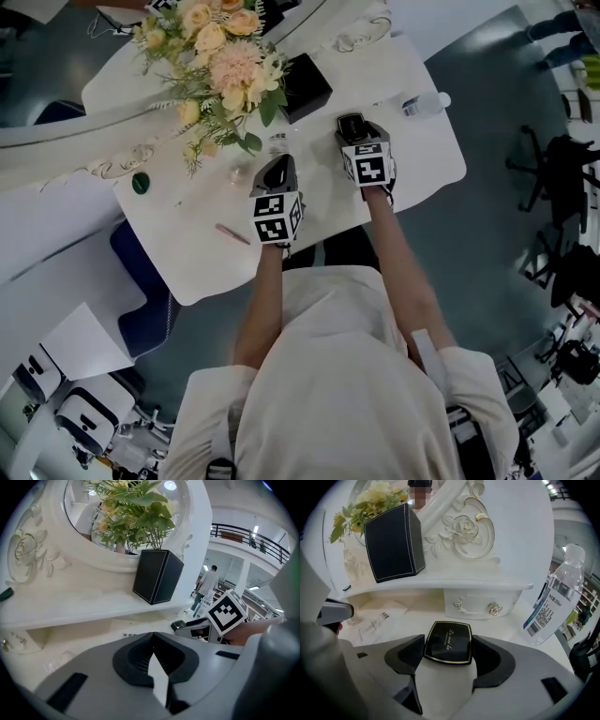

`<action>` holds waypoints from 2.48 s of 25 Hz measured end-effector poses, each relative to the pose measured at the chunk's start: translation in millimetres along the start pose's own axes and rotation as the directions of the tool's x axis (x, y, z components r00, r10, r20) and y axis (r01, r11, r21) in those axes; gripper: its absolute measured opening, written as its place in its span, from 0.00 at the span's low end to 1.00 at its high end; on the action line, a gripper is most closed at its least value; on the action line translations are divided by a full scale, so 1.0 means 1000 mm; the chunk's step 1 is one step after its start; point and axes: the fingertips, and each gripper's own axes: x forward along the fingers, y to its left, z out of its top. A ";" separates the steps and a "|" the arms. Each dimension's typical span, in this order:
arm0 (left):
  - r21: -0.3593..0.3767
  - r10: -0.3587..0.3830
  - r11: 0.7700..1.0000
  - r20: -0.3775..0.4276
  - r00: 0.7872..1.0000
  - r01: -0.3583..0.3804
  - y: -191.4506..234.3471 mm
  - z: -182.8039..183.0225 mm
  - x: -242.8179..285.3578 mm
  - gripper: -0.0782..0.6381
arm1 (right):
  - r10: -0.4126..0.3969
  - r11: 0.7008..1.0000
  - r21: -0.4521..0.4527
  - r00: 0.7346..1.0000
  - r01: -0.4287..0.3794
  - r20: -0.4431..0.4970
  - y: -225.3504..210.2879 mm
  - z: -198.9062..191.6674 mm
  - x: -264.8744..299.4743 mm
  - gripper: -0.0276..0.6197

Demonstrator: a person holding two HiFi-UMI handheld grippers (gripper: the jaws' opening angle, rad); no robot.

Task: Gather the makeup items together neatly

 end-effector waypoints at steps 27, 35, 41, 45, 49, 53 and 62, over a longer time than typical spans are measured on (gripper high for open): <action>0.031 -0.038 0.999 -0.005 0.999 0.039 -0.004 -0.041 -0.061 0.13 | 0.091 0.990 -0.107 0.996 -0.091 -0.004 0.064 -0.073 -0.076 0.51; 0.010 -0.030 1.000 0.001 1.000 0.030 0.006 -0.048 -0.070 0.13 | 0.080 0.992 -0.098 0.997 -0.080 -0.009 0.064 -0.096 -0.080 0.51; -0.008 -0.033 0.999 0.008 0.999 0.033 0.011 -0.048 -0.071 0.13 | 0.104 0.989 -0.106 0.994 -0.105 -0.008 0.070 -0.093 -0.083 0.52; -0.018 -0.034 0.999 0.015 0.999 0.035 0.014 -0.046 -0.070 0.13 | 0.114 0.988 -0.108 0.994 -0.113 -0.001 0.072 -0.089 -0.091 0.52; -0.031 -0.032 0.999 0.021 0.999 0.032 0.019 -0.045 -0.071 0.13 | 0.118 0.985 -0.120 0.993 -0.121 -0.030 0.074 -0.093 -0.090 0.52; -0.039 -0.029 0.999 0.021 0.999 0.030 0.024 -0.046 -0.073 0.13 | 0.114 0.984 -0.129 0.992 -0.121 -0.060 0.074 -0.103 -0.085 0.52; -0.054 -0.030 0.998 0.029 0.999 0.032 0.030 -0.044 -0.074 0.13 | 0.121 0.989 -0.083 0.991 -0.125 -0.053 0.071 -0.101 -0.087 0.55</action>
